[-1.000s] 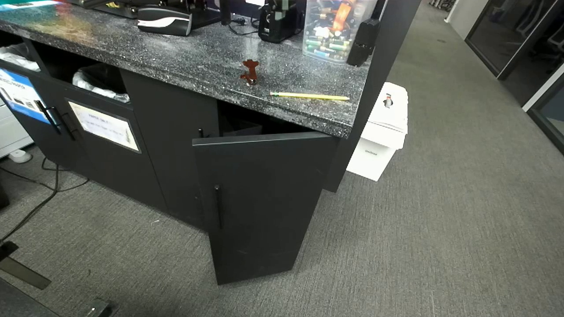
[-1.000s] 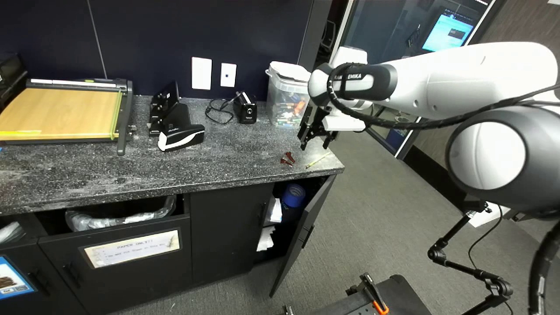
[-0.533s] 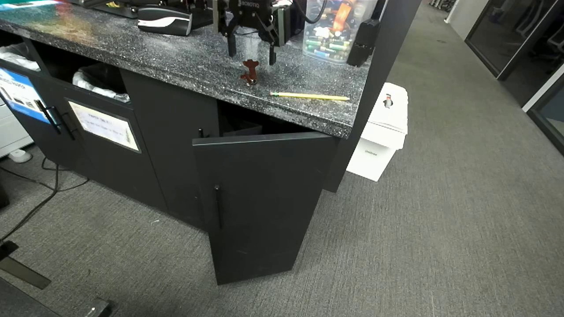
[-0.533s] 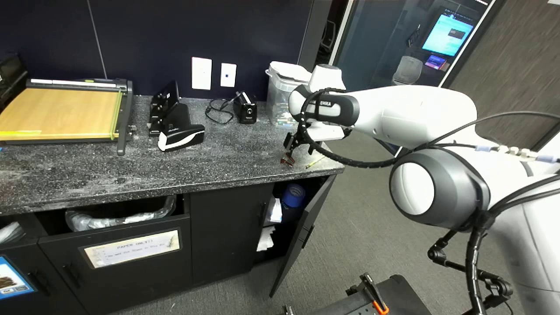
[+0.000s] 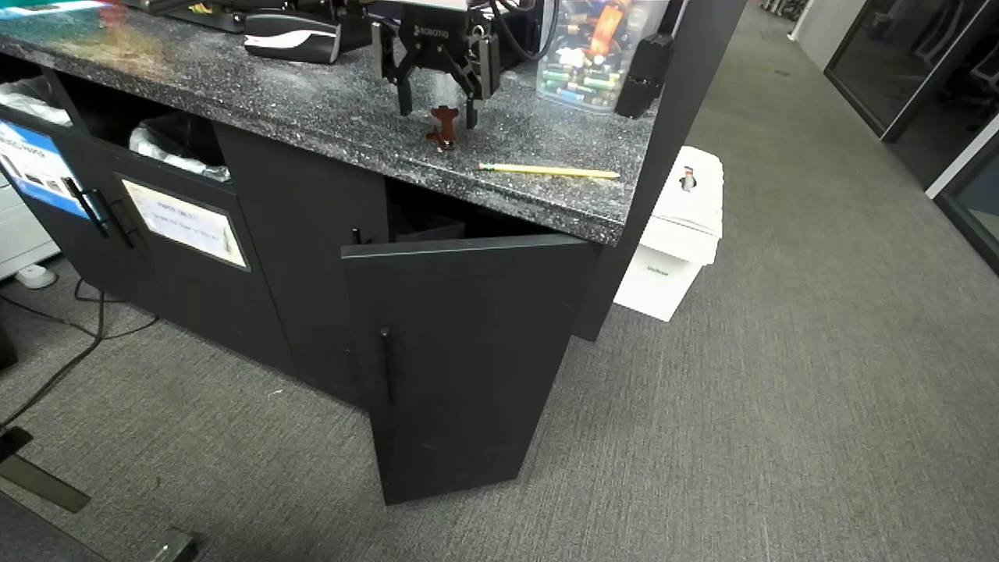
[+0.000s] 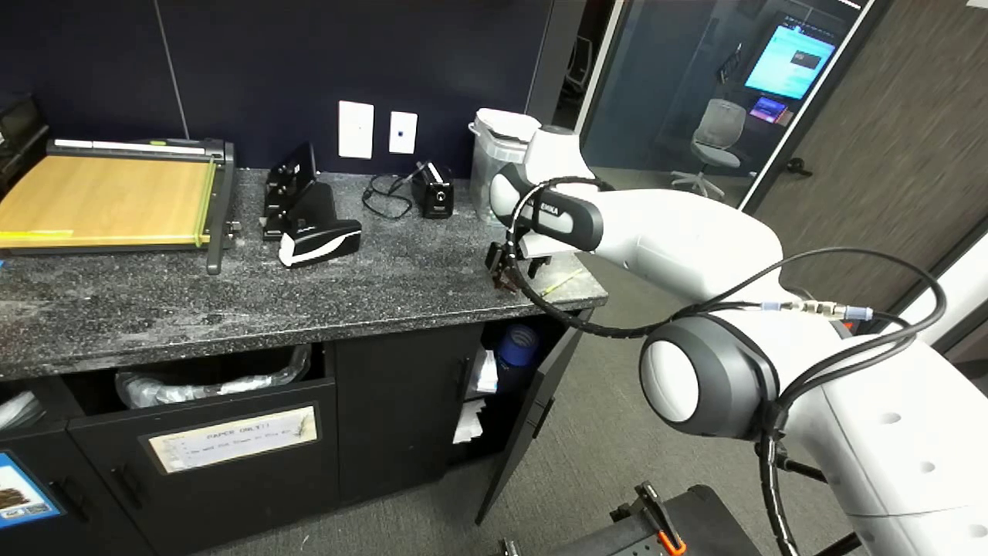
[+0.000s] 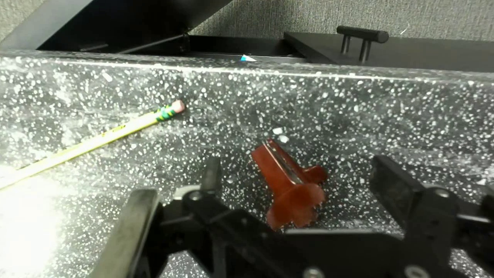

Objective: Move the staple remover to the left

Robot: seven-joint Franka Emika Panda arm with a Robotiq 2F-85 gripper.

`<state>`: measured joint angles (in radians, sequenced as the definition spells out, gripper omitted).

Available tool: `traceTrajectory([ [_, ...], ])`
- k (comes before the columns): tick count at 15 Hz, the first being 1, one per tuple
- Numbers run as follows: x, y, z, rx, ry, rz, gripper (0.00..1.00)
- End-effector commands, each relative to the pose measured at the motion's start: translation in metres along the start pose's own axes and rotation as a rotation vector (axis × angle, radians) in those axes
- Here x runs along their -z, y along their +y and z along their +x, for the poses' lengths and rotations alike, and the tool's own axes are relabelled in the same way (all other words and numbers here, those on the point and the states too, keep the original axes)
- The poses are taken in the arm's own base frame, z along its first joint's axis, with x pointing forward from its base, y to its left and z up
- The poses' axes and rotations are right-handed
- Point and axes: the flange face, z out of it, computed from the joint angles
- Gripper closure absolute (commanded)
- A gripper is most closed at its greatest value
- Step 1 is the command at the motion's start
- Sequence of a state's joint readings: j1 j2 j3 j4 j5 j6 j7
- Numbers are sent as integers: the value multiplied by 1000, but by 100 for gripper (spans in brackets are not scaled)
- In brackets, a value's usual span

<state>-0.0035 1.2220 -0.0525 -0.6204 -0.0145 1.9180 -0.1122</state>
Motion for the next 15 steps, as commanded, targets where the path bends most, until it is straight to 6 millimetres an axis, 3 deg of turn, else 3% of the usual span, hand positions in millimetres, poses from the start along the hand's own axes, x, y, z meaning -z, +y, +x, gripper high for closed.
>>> traceTrajectory([
  [1,-5,-1,4,2,17,-29,35],
  [6,-18,-3,5,-3,32,-68,73],
  [9,-15,-15,7,23,38,-95,95],
  [11,2,-44,12,53,50,-103,100],
  [12,12,-62,15,69,64,-101,96],
  [15,39,-133,18,120,106,-89,96],
])
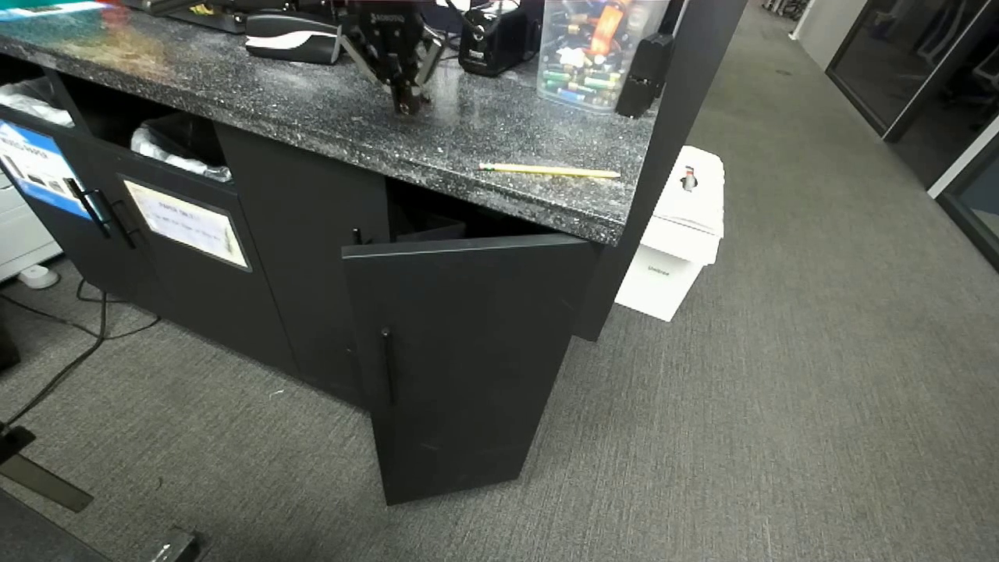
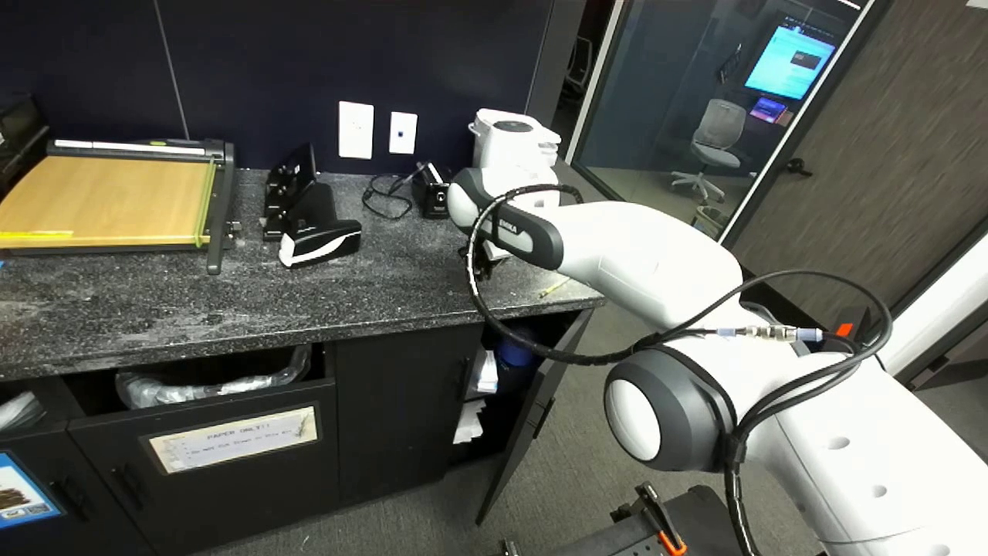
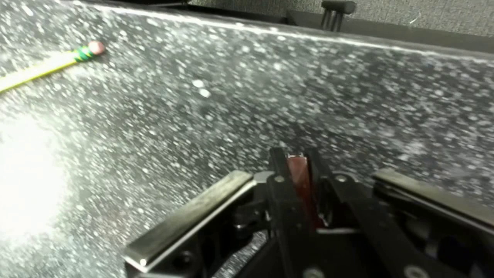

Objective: Move the staple remover to the left

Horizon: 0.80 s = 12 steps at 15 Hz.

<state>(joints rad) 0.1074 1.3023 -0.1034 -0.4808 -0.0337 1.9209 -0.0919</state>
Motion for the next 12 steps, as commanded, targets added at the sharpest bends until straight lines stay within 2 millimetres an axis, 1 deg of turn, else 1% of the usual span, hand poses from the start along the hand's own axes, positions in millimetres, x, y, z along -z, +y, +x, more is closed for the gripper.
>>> traceTrajectory([
  [1,38,-78,11,41,42,-23,96],
  [2,40,-98,12,49,45,-25,96],
  [3,36,-115,12,53,48,-25,96],
  [5,22,-136,8,58,35,-31,96],
  [7,9,-141,3,53,7,-29,96],
  [11,-7,-131,-2,39,-30,-9,96],
  [12,-6,-130,-2,34,-30,-7,96],
])
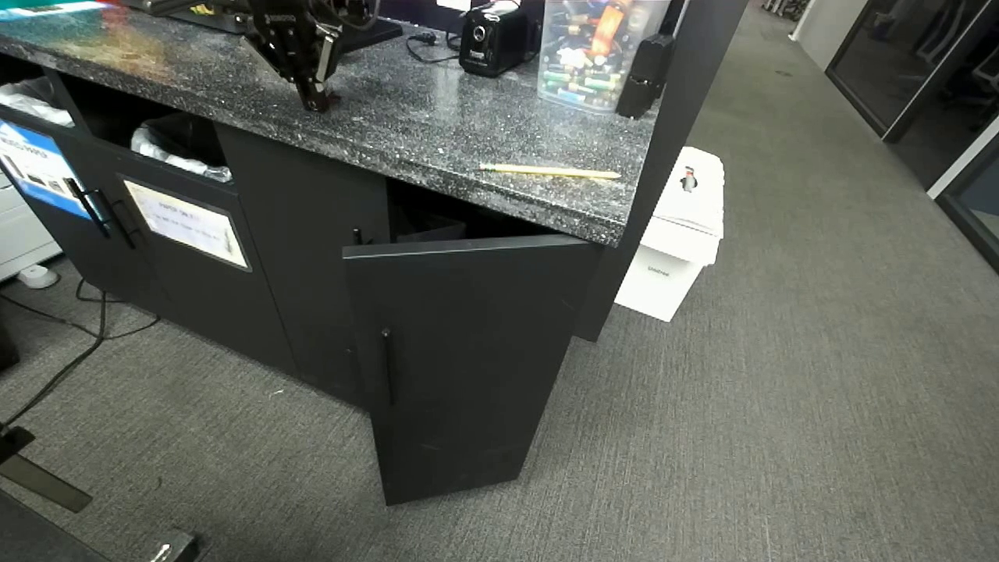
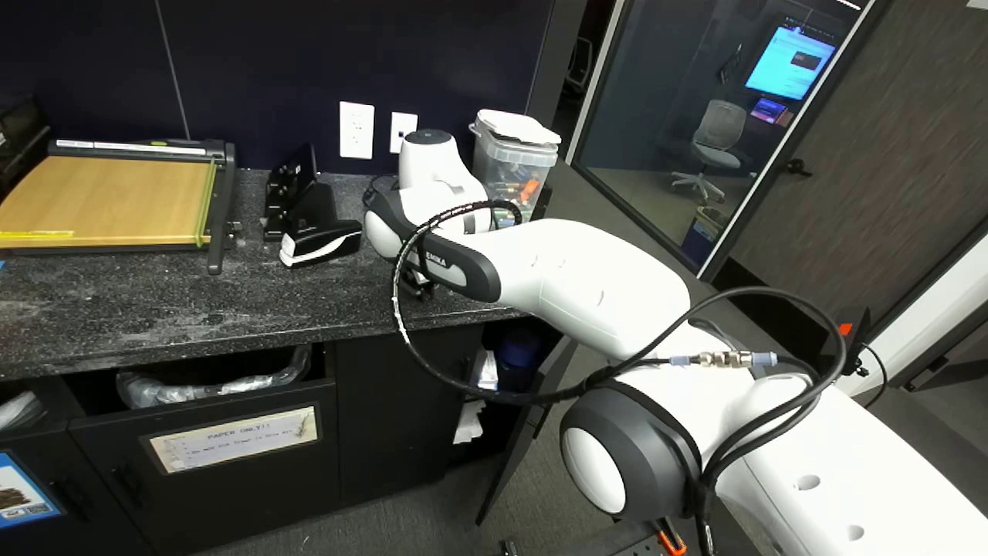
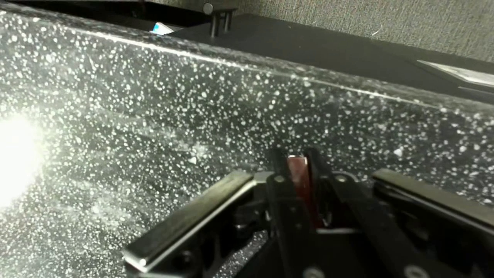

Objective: Move the staple remover to the left

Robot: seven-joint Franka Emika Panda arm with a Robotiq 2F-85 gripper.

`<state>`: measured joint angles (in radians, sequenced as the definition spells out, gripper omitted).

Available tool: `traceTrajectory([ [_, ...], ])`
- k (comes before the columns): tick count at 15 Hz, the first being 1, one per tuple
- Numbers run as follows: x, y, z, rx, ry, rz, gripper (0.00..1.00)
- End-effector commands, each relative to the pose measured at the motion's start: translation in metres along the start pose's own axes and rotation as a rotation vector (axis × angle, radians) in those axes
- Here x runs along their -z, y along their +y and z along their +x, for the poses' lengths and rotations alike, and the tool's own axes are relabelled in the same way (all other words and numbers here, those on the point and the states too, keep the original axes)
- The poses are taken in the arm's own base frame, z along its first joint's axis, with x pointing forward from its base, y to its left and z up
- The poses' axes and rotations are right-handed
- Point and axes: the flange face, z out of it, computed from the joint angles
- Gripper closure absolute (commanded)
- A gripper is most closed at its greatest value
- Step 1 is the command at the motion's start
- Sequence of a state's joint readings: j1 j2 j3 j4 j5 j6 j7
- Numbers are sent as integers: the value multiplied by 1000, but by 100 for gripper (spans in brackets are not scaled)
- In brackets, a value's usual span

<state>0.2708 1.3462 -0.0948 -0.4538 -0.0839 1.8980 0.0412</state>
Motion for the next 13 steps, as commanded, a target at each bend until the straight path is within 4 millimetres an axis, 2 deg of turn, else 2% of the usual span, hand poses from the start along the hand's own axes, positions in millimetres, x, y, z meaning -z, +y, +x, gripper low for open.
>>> traceTrajectory([
  [1,-2,7,-2,-23,-22,16,59],
  [2,-1,6,-3,-24,-28,21,58],
  [3,2,4,-4,-30,-44,32,53],
  [6,12,-9,-9,-47,-106,70,30],
  [8,27,-12,-16,-92,-176,90,16],
  [9,37,-4,-21,-139,-231,83,8],
  [10,66,23,-24,-189,-263,49,2],
  [11,22,-6,-19,-115,-203,46,18],
  [13,52,14,-22,-157,-237,39,4],
])
